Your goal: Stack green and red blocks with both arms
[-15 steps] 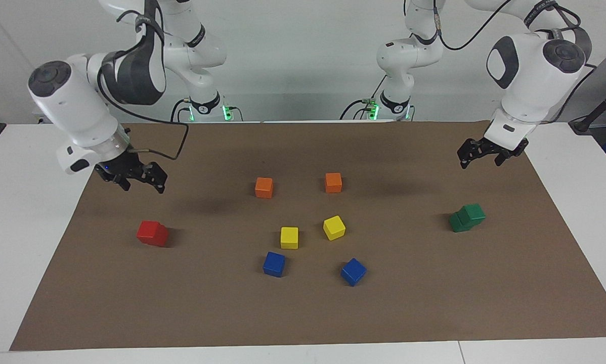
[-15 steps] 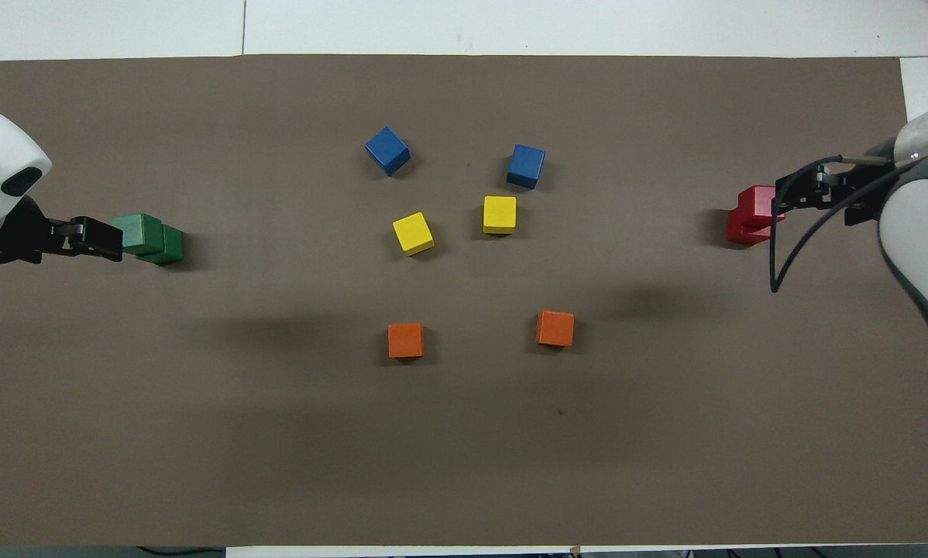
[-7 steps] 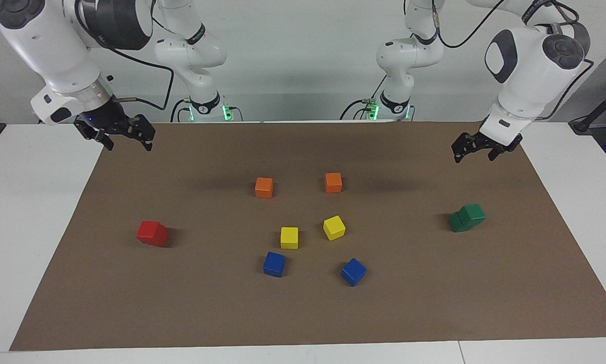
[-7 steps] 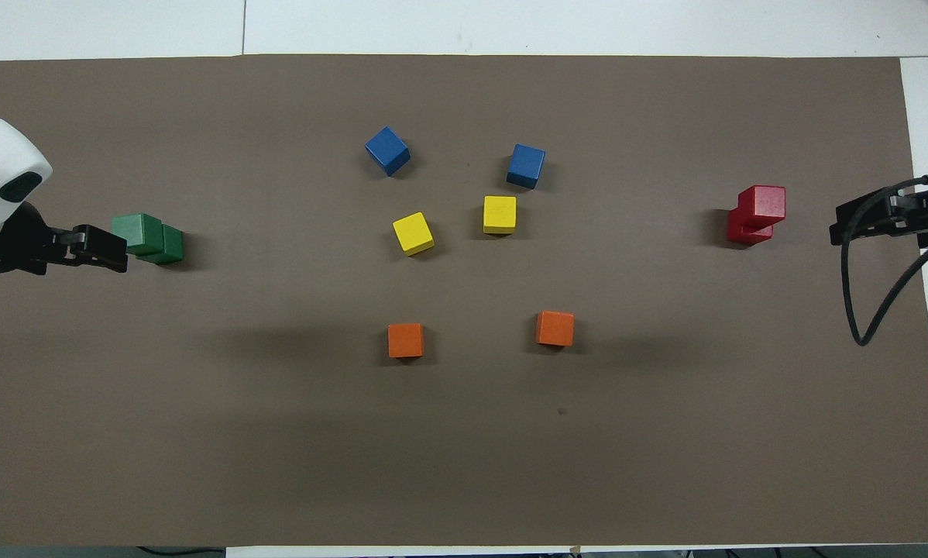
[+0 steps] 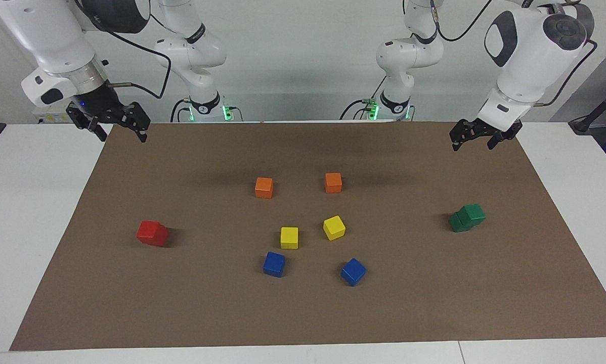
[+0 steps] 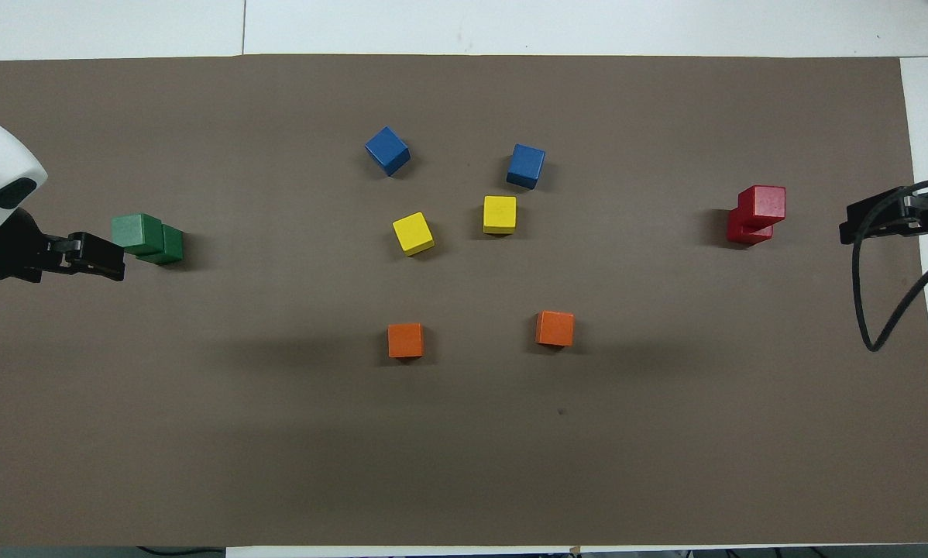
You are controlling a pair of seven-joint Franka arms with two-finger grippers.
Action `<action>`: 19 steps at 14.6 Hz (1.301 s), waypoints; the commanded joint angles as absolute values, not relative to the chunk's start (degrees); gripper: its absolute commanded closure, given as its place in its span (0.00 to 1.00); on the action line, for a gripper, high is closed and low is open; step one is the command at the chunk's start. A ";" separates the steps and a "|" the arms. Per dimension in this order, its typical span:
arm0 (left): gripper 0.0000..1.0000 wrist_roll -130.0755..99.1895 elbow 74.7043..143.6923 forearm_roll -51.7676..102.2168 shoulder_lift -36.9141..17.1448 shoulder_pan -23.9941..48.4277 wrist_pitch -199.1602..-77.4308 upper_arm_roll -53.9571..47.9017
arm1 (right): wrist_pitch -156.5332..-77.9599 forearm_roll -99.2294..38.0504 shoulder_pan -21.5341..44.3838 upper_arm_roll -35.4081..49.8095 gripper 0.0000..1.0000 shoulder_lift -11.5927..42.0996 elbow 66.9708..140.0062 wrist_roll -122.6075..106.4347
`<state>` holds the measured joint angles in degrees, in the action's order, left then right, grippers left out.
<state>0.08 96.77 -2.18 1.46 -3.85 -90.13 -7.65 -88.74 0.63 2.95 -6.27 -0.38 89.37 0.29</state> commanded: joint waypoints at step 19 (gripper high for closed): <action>0.00 0.35 95.10 0.97 1.14 -3.25 -94.21 -6.85 | -89.91 1.76 2.99 -6.15 0.00 -0.62 89.74 -0.79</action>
<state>0.17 95.11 0.12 1.31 -3.85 -92.70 -7.34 -89.30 1.13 2.96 -6.27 -0.40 89.39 0.29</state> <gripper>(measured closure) 0.000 0.000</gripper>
